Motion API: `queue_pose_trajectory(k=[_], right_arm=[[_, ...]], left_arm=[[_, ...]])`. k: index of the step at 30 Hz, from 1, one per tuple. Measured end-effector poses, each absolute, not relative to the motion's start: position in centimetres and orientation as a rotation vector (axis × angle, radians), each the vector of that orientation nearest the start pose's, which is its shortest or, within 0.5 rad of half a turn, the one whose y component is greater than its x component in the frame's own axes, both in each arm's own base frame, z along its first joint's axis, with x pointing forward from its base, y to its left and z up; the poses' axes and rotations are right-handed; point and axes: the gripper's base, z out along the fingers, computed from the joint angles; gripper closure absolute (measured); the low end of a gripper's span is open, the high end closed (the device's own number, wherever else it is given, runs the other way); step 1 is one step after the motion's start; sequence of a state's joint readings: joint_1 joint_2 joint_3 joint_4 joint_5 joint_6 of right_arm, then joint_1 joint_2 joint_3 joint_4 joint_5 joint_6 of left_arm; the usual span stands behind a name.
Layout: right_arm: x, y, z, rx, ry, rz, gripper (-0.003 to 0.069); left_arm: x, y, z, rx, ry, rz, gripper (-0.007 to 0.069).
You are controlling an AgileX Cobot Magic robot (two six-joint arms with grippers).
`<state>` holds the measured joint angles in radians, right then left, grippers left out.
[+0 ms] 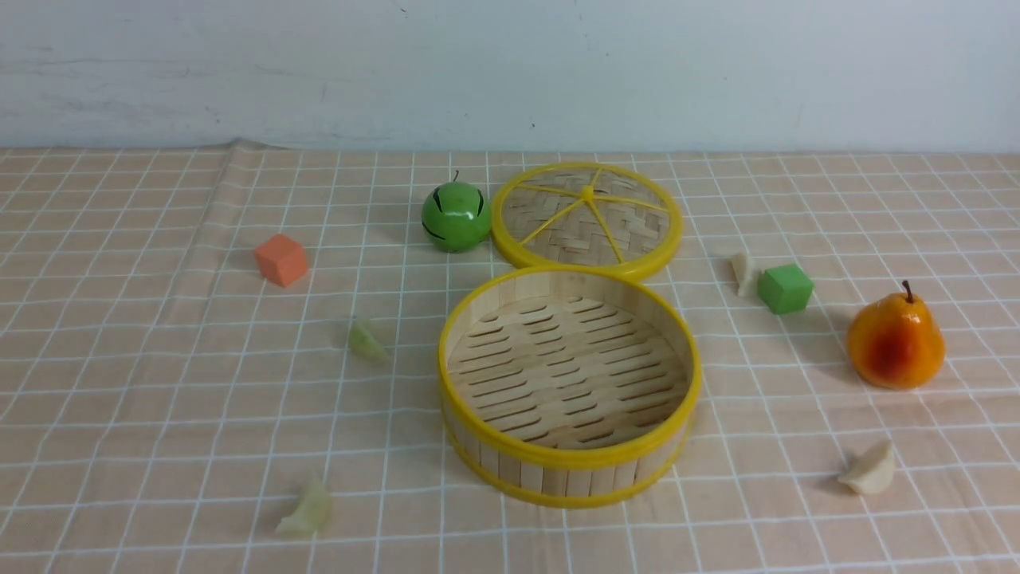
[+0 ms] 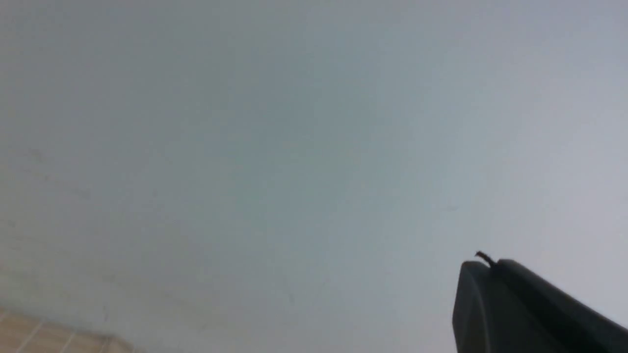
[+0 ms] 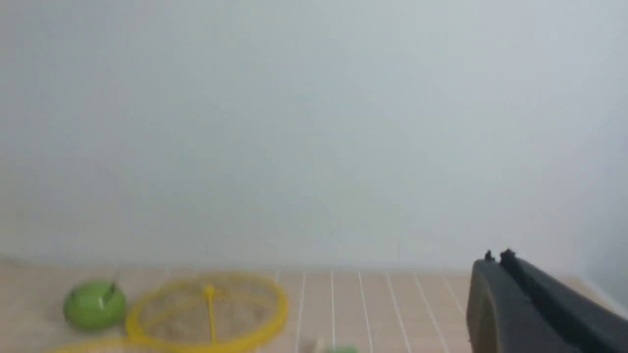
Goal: Put the dumplings into the steamer on the table with the brown tablecloth.
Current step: 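Reach for and grasp a dumpling on the table with the left gripper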
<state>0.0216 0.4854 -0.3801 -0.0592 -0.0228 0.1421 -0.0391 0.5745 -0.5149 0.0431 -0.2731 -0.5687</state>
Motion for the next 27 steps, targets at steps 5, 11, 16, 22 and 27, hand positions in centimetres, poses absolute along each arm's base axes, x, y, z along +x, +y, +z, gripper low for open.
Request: queue_pose_trajectory(k=[5,11,16,22,27], right_arm=[[14.2,0.3,29.8,0.127,1.958,0.11,0.0672],[17.9,3.9,30.7,-0.116,2.22,0.173,0.0669],[19.9,7.3,28.7,-0.322,2.288,0.215,0.0669],[21.0,9.7,26.2,-0.471,2.547,0.181,0.0667],[21.8,10.2,26.7,-0.463,2.591,0.196,0.0663]], left_arm=[[17.3,-1.1,34.7,-0.405,1.608,-0.475,0.0638],[22.3,-4.4,32.5,-0.337,2.172,-0.232,0.0638],[25.6,-7.7,30.0,-0.183,2.412,-0.222,0.0638],[31.2,-10.1,28.7,-0.135,2.512,-0.299,0.0638],[36.1,-11.7,27.3,-0.15,2.547,-0.3,0.0581]])
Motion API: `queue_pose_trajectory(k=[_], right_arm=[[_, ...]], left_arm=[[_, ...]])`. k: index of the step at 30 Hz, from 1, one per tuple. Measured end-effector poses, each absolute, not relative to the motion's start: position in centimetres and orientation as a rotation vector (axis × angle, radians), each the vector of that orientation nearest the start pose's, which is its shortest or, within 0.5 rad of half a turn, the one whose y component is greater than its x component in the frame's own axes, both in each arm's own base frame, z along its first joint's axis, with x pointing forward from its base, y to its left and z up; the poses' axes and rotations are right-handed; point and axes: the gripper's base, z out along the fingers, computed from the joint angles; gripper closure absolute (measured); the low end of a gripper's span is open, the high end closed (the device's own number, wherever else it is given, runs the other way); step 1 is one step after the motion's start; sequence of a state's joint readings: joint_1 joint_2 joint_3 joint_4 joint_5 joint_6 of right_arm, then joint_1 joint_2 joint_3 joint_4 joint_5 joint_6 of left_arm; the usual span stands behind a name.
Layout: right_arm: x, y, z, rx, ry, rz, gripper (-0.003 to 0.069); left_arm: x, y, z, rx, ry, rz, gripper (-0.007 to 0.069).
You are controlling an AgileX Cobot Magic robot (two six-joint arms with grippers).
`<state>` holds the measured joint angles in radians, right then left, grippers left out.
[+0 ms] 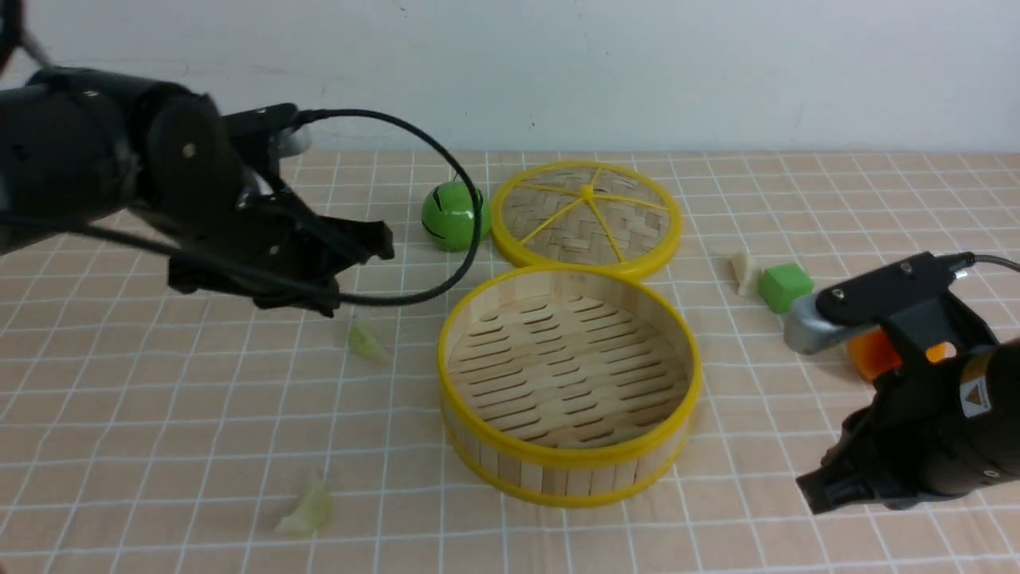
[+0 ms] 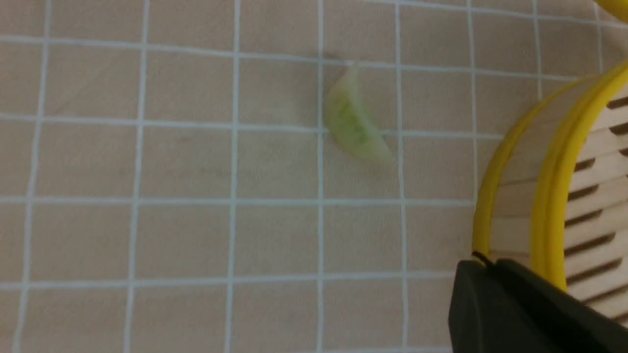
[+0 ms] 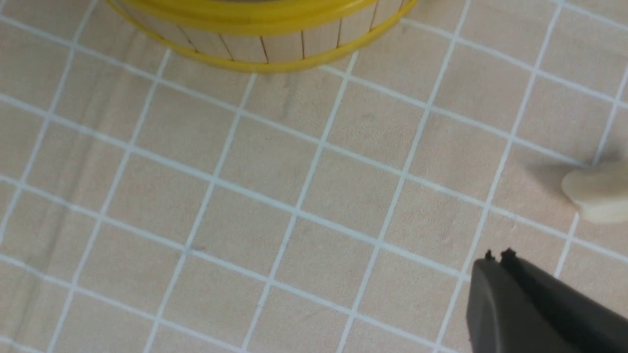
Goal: Put the dumplings into the steamer on the table with the brown tablecloth.
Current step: 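Reach for and grasp a dumpling on the table with the left gripper, then place the dumpling into the bamboo steamer basket with the left gripper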
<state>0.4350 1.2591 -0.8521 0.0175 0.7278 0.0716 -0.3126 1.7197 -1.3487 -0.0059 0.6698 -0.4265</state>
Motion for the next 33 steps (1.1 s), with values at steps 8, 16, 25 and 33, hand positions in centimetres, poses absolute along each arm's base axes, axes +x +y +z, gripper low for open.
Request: queue_pose_trajectory(k=[8,16,25,33], right_arm=[[21.8,10.3,26.9,-0.46,2.585,0.202,0.0659],[21.9,10.4,27.0,-0.454,2.571,0.21,0.0656],[21.9,10.4,27.0,-0.448,2.573,0.219,0.0647],[22.0,10.5,27.0,-0.439,2.558,0.232,0.0638]], left_arm=[[42.2,-12.7,22.3,-0.202,2.601,-0.147,0.0216],[44.5,-13.3,17.5,-0.288,2.678,-0.097,0.0175],[44.8,-13.6,18.4,-0.252,2.75,-0.083,0.0462],[41.9,-18.2,28.0,0.097,2.651,-0.254,0.0459]])
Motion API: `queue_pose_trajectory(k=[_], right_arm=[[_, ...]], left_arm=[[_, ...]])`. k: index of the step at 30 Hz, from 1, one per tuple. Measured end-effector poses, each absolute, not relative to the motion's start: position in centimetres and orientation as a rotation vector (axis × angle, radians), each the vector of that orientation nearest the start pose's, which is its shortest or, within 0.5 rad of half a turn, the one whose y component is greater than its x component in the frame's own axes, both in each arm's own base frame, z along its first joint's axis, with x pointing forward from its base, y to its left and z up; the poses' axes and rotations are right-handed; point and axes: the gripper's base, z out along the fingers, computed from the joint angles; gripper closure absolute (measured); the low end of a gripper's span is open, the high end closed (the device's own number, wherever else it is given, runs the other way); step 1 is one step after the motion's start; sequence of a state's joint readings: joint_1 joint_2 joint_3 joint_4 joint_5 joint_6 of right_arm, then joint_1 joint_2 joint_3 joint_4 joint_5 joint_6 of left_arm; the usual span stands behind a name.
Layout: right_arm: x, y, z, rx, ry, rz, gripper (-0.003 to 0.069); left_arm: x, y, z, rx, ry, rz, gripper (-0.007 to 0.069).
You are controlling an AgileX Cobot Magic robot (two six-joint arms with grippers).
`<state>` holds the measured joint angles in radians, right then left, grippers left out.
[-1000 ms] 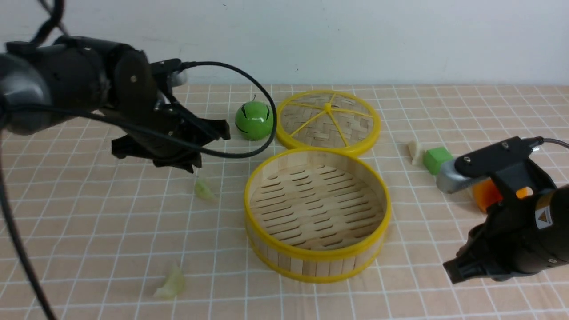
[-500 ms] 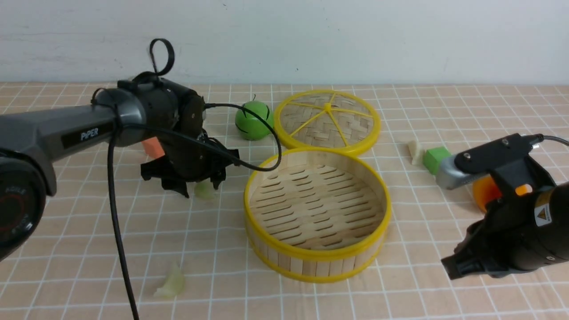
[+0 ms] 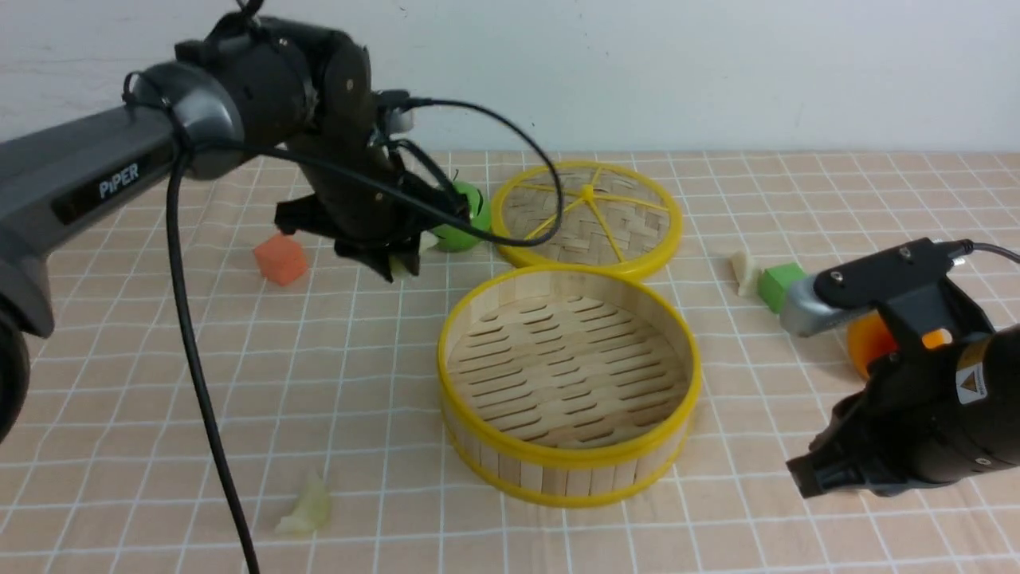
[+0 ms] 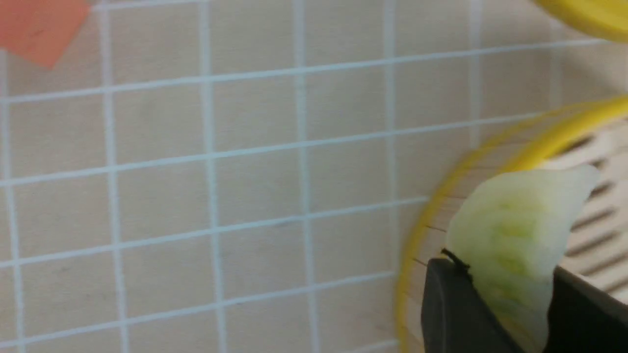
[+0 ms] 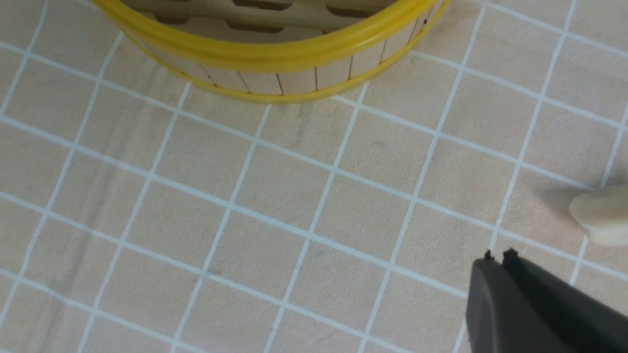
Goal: Put the dumplings into the steamer on the table with the brown tablecloth.
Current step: 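Place the dumpling into the bamboo steamer basket with the left gripper, then reach for and grasp a dumpling on the table with the left gripper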
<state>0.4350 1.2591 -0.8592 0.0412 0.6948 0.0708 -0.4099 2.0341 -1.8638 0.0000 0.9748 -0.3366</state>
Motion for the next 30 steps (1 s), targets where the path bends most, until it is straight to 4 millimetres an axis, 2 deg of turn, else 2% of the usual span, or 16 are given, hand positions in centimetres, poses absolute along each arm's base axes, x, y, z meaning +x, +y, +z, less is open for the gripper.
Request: queue_pose_trajectory(k=[3,4,6,7,8,11,13,17,18,19,22,25,26,28,30], right_arm=[[22.1,10.5,27.1,-0.437,2.549,0.236,0.0638],[22.1,10.5,27.1,-0.437,2.548,0.236,0.0638],[22.2,10.6,27.1,-0.435,2.539,0.239,0.0638],[22.2,10.6,27.1,-0.435,2.539,0.239,0.0638],[22.2,10.6,27.2,-0.434,2.535,0.239,0.0638],[22.2,10.6,27.2,-0.433,2.534,0.241,0.0636],[22.2,10.6,27.2,-0.432,2.529,0.242,0.0634],[22.3,10.6,27.2,-0.431,2.522,0.244,0.0631],[22.3,10.6,27.3,-0.43,2.516,0.245,0.0631],[22.4,10.6,27.3,-0.429,2.512,0.246,0.063],[22.4,10.7,27.3,-0.427,2.503,0.248,0.0627],[22.4,10.7,27.3,-0.427,2.503,0.248,0.0627],[22.4,10.7,27.3,-0.427,2.503,0.248,0.0627],[22.4,10.7,27.3,-0.428,2.506,0.248,0.0625],[22.4,10.7,27.3,-0.428,2.509,0.247,0.0624]], left_arm=[[40.3,-21.4,28.2,0.219,2.66,-0.288,0.0459],[40.3,-21.4,28.0,0.219,2.663,-0.288,0.0459],[40.2,-23.5,25.9,0.277,2.681,-0.286,0.0459],[40.3,-23.6,25.7,0.281,2.678,-0.287,0.0459],[40.7,-24.1,24.3,0.29,2.684,-0.279,0.0459],[41.4,-24.5,21.9,0.294,2.709,-0.263,0.0459],[41.7,-24.6,21.0,0.296,2.714,-0.251,0.0448],[41.8,-24.7,20.1,0.297,2.726,-0.245,0.0363],[41.8,-24.7,20.0,0.296,2.731,-0.243,0.0302],[41.8,-24.6,19.9,0.296,2.736,-0.24,0.0279],[41.3,-24.4,21.3,0.296,2.755,-0.23,0.0217],[39.9,-23.5,24.3,0.366,2.791,-0.183,0.02],[39.8,-23.4,24.6,0.367,2.793,-0.178,0.0199],[38.1,-22.0,27.9,0.417,2.797,-0.114,0.0198],[37.0,-20.9,29.0,0.415,2.8,-0.09,0.0198]])
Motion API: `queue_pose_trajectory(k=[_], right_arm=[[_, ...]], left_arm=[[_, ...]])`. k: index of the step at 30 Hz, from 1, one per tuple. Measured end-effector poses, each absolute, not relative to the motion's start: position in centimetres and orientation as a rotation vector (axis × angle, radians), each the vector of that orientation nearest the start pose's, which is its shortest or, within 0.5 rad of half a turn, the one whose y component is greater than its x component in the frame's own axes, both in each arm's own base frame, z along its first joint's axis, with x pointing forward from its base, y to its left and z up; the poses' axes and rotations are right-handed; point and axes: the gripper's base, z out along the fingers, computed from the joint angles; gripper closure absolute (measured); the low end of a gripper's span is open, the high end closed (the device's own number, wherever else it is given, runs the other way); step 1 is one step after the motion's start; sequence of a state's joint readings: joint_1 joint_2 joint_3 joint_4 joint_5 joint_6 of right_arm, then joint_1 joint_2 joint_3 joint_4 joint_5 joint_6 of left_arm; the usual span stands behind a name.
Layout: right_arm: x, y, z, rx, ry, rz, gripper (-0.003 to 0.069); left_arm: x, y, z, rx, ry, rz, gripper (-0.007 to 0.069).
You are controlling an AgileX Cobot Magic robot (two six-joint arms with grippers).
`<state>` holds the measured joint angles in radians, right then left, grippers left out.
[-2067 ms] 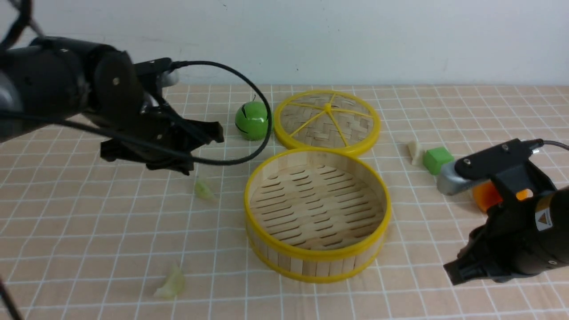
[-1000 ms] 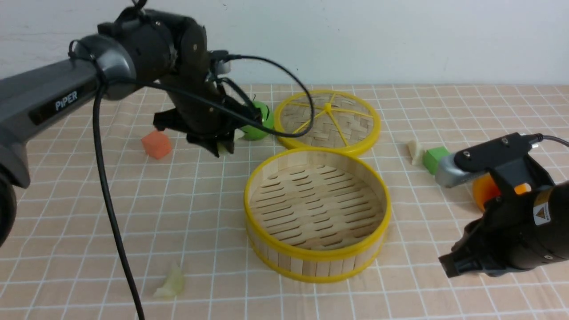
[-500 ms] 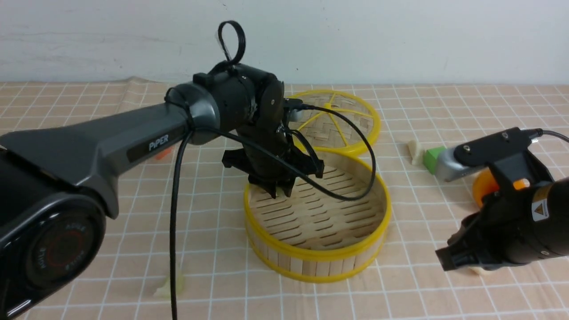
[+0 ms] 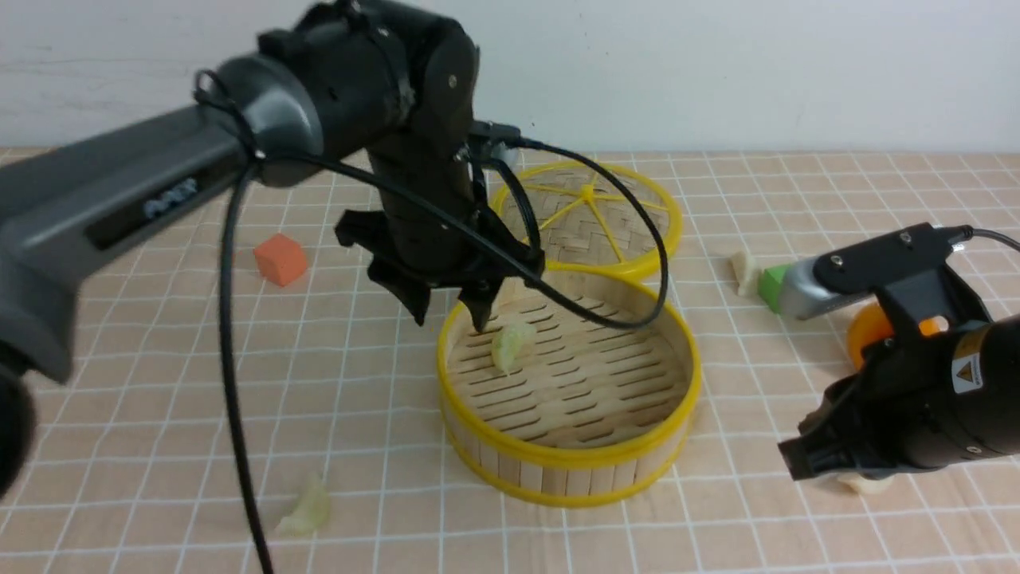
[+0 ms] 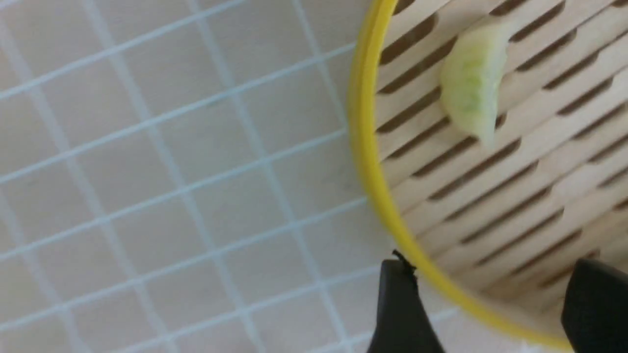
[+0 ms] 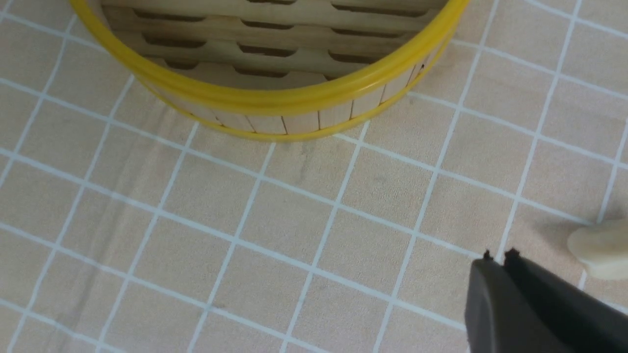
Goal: Put the dumplings into the steamer on the table with the brown tablecloth.
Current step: 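Reach for and grasp a dumpling on the table with the left gripper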
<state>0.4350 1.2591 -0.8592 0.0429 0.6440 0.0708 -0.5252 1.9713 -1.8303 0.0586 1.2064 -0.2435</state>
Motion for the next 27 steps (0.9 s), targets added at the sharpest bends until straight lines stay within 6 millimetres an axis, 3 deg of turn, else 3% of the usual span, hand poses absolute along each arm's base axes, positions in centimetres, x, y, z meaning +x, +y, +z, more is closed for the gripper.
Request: queue_pose_trajectory(k=[2,4,6,7,11,15,23,27], right_arm=[[22.4,10.7,27.3,-0.428,2.511,0.246,0.0624],[22.3,10.6,27.3,-0.429,2.514,0.246,0.0623],[22.3,10.6,27.3,-0.43,2.516,0.245,0.0622],[22.3,10.6,27.3,-0.429,2.518,0.246,0.0621],[22.3,10.7,27.3,-0.421,2.521,0.258,0.0617],[22.3,10.8,27.3,-0.414,2.523,0.276,0.0617],[22.3,10.9,27.3,-0.416,2.513,0.289,0.0608],[22.3,10.9,27.3,-0.413,2.513,0.293,0.0603]], left_arm=[[36.0,-20.0,28.8,0.418,2.828,-0.072,0.0198],[34.2,-18.6,27.2,0.431,2.908,-0.014,0.0198],[33.0,-17.8,25.5,0.452,2.972,0.043,0.0198],[31.3,-16.6,22.9,0.484,3.051,0.125,0.0198],[29.5,-15.1,20.1,0.531,3.056,0.227,0.0198],[29.3,-14.8,18.6,0.488,2.999,0.212,0.0198],[30.1,-14.9,18.4,0.399,2.922,0.14,0.0198],[30.8,-13.5,17.6,0.285,2.973,0.149,0.02]])
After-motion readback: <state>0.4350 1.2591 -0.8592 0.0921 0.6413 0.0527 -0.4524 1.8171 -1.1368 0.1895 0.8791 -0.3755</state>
